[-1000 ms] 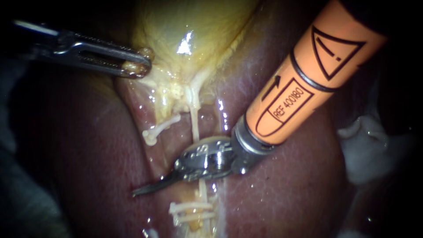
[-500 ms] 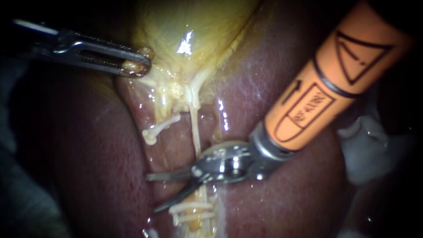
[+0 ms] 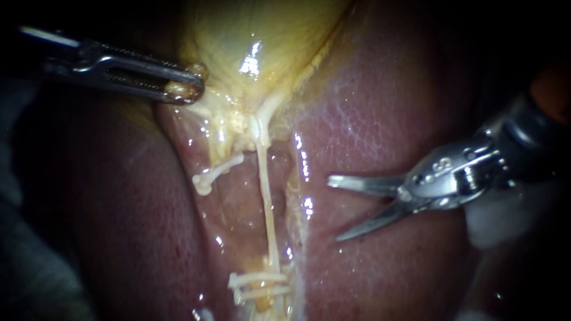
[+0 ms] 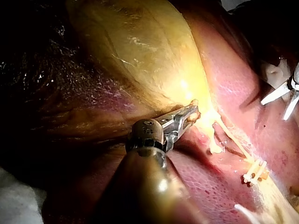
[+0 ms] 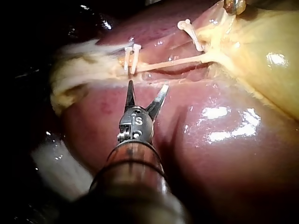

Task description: Go back from the cut left tube

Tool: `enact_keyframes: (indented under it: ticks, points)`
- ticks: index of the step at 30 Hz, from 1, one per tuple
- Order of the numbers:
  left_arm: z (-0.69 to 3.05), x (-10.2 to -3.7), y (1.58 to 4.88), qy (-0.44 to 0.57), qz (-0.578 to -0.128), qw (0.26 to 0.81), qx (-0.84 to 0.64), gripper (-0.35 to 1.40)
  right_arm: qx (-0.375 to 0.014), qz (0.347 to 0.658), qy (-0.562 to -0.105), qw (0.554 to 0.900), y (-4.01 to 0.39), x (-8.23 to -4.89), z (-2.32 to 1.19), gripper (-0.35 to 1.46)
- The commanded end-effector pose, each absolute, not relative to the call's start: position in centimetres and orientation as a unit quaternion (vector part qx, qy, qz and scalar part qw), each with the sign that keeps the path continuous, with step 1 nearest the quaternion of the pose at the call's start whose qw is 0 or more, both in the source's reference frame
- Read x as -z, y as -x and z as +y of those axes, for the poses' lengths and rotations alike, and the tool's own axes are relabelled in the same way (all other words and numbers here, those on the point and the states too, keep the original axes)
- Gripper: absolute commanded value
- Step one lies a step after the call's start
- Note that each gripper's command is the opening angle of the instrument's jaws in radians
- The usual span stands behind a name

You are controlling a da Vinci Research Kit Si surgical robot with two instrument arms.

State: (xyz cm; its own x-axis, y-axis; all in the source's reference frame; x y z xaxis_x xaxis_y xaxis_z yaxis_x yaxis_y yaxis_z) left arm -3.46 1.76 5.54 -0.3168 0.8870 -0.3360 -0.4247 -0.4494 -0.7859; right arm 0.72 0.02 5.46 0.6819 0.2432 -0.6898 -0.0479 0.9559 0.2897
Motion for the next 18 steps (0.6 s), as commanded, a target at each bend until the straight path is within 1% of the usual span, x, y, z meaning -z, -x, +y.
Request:
enact_keyframes:
  ticks: [1, 7, 12, 15, 18]
  points:
    - [1.76, -5.54, 3.46, 0.392, -0.294, 0.434, -0.756, -0.35, -0.081, 0.387, -0.120, 0.911, -0.68, -5.46, 0.04, 1.40]
    - [1.70, -5.60, 3.53, 0.392, -0.289, 0.436, -0.757, -0.35, -0.088, 0.362, -0.085, 0.924, -0.61, -5.46, 0.08, 1.41]
    - [1.62, -5.77, 3.69, 0.393, -0.290, 0.433, -0.758, -0.35, -0.097, 0.355, -0.086, 0.926, -0.59, -5.47, 0.09, 1.43]
    - [1.57, -5.94, 3.83, 0.393, -0.294, 0.428, -0.759, -0.35, -0.095, 0.361, -0.100, 0.922, -0.57, -5.48, 0.09, 1.43]
    - [1.54, -6.07, 3.95, 0.390, -0.296, 0.425, -0.762, -0.35, -0.096, 0.360, -0.101, 0.922, -0.55, -5.48, 0.10, 1.43]
